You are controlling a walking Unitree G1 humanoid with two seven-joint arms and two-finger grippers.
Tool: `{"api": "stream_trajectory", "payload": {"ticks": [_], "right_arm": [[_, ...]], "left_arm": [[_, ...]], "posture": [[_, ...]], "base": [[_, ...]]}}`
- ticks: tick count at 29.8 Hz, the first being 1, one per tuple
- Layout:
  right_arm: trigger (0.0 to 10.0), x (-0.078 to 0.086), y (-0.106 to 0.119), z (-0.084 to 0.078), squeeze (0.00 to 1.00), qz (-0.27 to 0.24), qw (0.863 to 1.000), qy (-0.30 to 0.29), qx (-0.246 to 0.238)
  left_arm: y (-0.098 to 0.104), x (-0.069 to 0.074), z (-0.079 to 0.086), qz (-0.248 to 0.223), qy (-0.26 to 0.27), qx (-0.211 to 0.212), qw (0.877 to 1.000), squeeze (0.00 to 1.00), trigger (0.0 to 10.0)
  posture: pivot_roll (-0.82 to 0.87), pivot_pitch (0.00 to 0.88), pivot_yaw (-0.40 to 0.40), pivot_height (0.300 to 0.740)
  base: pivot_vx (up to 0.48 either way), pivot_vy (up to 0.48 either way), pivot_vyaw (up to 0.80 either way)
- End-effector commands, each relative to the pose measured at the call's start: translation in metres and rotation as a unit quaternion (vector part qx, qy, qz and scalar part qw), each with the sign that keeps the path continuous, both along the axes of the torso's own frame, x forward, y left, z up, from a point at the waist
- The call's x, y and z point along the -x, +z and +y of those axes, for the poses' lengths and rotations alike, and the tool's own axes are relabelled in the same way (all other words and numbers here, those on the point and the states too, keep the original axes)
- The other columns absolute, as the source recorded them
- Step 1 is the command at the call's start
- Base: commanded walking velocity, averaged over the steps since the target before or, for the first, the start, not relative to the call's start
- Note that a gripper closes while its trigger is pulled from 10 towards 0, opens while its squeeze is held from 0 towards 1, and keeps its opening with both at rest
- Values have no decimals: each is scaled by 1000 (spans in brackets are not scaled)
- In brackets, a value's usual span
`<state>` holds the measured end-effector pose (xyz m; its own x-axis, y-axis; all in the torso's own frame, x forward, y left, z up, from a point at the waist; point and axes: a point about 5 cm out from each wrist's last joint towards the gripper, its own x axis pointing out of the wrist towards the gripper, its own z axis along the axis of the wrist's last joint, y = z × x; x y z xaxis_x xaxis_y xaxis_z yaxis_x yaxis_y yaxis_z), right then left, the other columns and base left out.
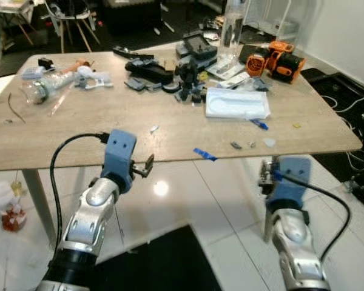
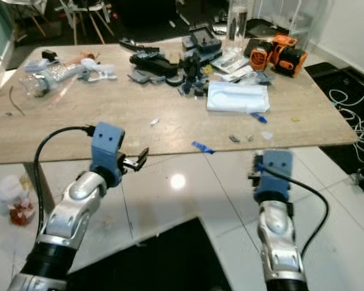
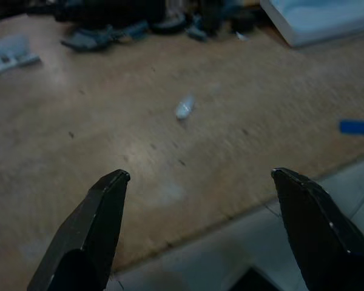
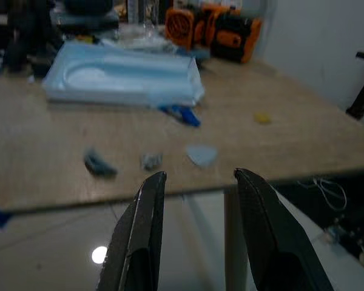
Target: Picking trash to rubbish bin
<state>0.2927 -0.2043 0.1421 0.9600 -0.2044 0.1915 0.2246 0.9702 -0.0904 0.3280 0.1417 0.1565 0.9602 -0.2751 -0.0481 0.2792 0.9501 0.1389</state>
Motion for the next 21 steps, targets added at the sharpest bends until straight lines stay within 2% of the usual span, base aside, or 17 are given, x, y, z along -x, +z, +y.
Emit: {"api": "stream_trajectory", "payload": {"ticks": [1,17,21], "right_arm": [[10000,1,-2,5,0,0,1000,11,-13],[10000,3,7,10,0,-33,998,57,-16],[10000,5,9,16,0,-46,996,74,-3]], "left_arm": [[-3,0,6,7,10,-3,1000,0,10000],[-2,1,7,4,9,-2,1000,0,10000],[1,1,6,-12,5,3,1000,0,10000]], "posture": [[-33,143,57,740],[-33,130,57,740],[-33,128,58,740]], "base": [[368,0,0],[363,0,0],[146,0,0]]}}
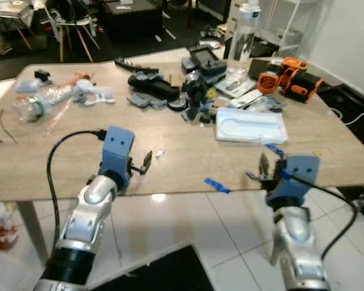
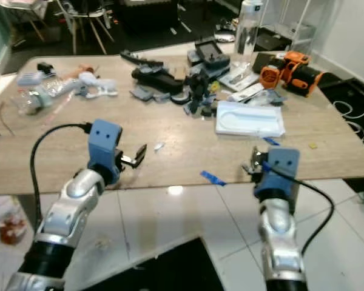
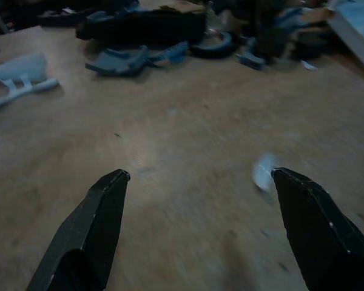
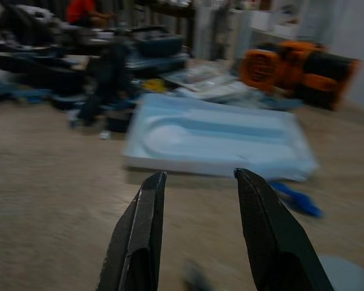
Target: Picking trash to rubbish bin
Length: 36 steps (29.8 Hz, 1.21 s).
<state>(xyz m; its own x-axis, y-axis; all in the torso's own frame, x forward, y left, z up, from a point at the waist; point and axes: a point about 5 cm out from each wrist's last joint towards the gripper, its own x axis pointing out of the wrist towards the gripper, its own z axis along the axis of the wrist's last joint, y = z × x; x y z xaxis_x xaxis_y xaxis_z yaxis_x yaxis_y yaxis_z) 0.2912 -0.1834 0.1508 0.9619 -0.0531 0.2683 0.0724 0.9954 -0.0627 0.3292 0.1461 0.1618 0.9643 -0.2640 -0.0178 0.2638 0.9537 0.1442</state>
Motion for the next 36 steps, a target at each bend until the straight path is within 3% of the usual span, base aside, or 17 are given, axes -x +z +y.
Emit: {"api": "stream_trajectory", "payload": {"ticks": [1,10,18,19,20,21,25,28,34,35,36], "right_arm": [[10000,4,0,-3,0,-8,1000,0,5],[10000,10,-8,5,0,13,999,14,28],[10000,28,-11,-3,0,12,997,-21,67],[10000,30,-11,-6,361,13,998,-30,60],[10000,31,-13,-9,827,16,998,-42,55],[10000,33,-14,-12,1000,18,997,-48,50],[10000,34,-14,-15,1000,20,997,-59,53],[10000,31,-10,-16,1000,15,996,-57,63],[10000,21,-17,-19,1000,42,995,-30,84],[10000,19,-17,-21,698,42,995,-29,84],[10000,17,-17,-22,557,42,996,-26,80]], "left_arm": [[-1,2,0,-6,-5,8,1000,0,10000],[17,13,-2,-53,-99,30,993,0,10000],[32,24,-6,-75,-185,20,980,0,10000],[33,24,-7,-75,-193,19,978,0,10000],[33,24,-9,-75,-197,13,977,0,10000],[32,24,-10,-74,-200,7,977,0,10000],[31,24,-15,-69,-217,1,974,0,10000],[33,31,-29,-60,-282,1,958,0,10000],[33,35,-40,-41,-347,-6,937,0,10000],[33,35,-42,-41,-349,-9,936,0,10000],[33,34,-44,-41,-352,-8,935,0,10000]], "posture": [[-32,128,59,740],[-31,133,61,740],[-34,153,66,740],[-37,157,67,740],[-38,163,69,740],[-38,163,69,740],[-37,165,69,740],[-39,175,76,740],[-35,188,86,740],[-32,190,88,740],[-32,190,90,740]], "base": [[0,0,0],[0,0,0],[0,0,0],[0,0,0],[0,0,0],[0,0,0],[0,0,0],[0,0,0],[0,0,0],[0,0,0],[0,0,0]]}}
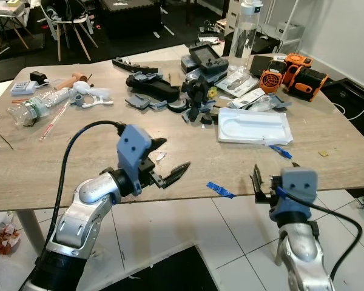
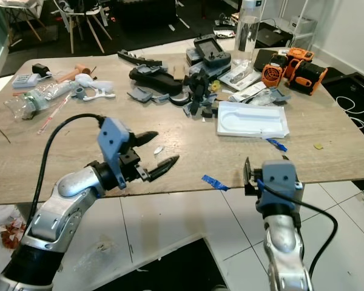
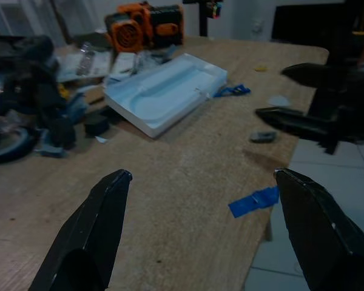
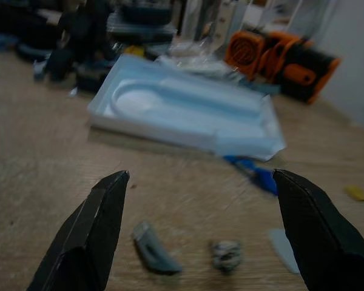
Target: Picking trash to rubbish bin
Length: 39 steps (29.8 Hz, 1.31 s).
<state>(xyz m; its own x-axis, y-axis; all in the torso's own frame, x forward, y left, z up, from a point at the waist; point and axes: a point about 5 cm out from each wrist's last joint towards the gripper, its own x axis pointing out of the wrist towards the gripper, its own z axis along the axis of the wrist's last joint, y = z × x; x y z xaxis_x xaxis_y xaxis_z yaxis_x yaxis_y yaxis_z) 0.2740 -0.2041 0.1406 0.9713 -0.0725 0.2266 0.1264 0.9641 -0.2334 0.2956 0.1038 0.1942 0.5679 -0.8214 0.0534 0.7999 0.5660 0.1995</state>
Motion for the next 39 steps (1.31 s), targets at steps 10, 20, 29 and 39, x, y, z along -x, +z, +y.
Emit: {"api": "stream_trajectory", "payload": {"ticks": [10,20,29,39], "right_arm": [[10000,-5,-18,-5,561,67,997,26,-29],[10000,-3,-25,-3,349,93,995,29,-38],[10000,-1,-36,-11,0,168,983,1,-76],[10000,-6,-37,-14,0,245,963,-10,-116]], "left_arm": [[0,8,-14,16,-61,0,998,0,10000],[1,7,-14,19,-69,-2,997,0,10000],[2,6,-15,21,-72,0,997,0,10000],[4,5,-13,19,-72,1,997,0,10000]], "posture": [[-37,199,91,740],[-33,197,90,740],[-40,195,93,740],[-36,186,89,740]], "base": [[0,0,0],[0,0,0],[0,0,0],[0,0,0]]}}
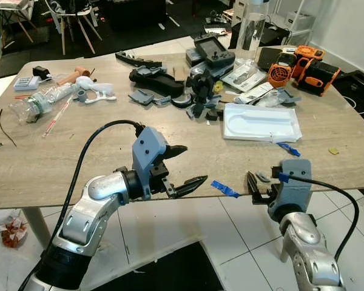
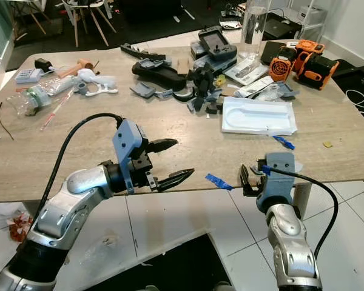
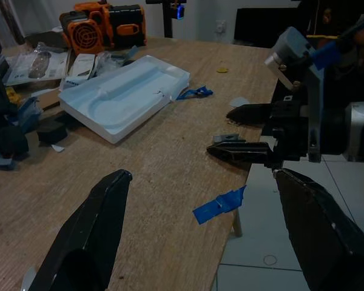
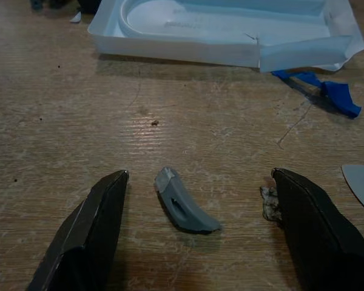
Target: Picking trash to rubbish bin
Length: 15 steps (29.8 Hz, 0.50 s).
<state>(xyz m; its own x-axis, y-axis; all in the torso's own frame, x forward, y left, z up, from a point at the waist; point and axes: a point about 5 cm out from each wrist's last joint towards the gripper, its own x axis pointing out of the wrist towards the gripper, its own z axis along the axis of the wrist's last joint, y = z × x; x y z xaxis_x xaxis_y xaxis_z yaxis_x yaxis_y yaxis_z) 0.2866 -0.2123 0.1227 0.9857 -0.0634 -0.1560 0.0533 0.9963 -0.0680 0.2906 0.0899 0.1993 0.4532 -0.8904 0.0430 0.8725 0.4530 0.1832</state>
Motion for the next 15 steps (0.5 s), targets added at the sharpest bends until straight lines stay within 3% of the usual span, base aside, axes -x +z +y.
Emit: {"api": "stream_trajectory", "payload": {"ticks": [1,11,12,13,14,15], "right_arm": [[10000,6,-18,-7,0,71,997,-20,-16],[10000,10,-28,-11,0,122,992,-33,-21],[6588,11,-29,-10,0,129,991,-32,-25],[627,11,-29,-10,0,131,990,-34,-27],[0,12,-29,-10,0,133,990,-35,-29],[0,12,-30,-10,0,134,990,-36,-31]], "left_arm": [[-1,0,1,9,-4,1,1000,0,10000],[-1,0,1,7,-9,0,1000,0,10000],[0,0,1,7,-10,0,1000,0,10000],[0,0,1,7,-10,-1,1000,0,10000],[0,0,1,7,-11,-1,1000,0,10000],[0,0,2,7,-11,-2,1000,0,10000]], "posture": [[-36,182,89,740],[-34,168,90,740],[-32,166,91,740],[-32,164,92,740],[-32,164,92,740],[-32,163,94,740]], "base": [[0,0,0],[0,0,0],[0,0,0],[0,0,0],[0,0,0],[0,0,0]]}}
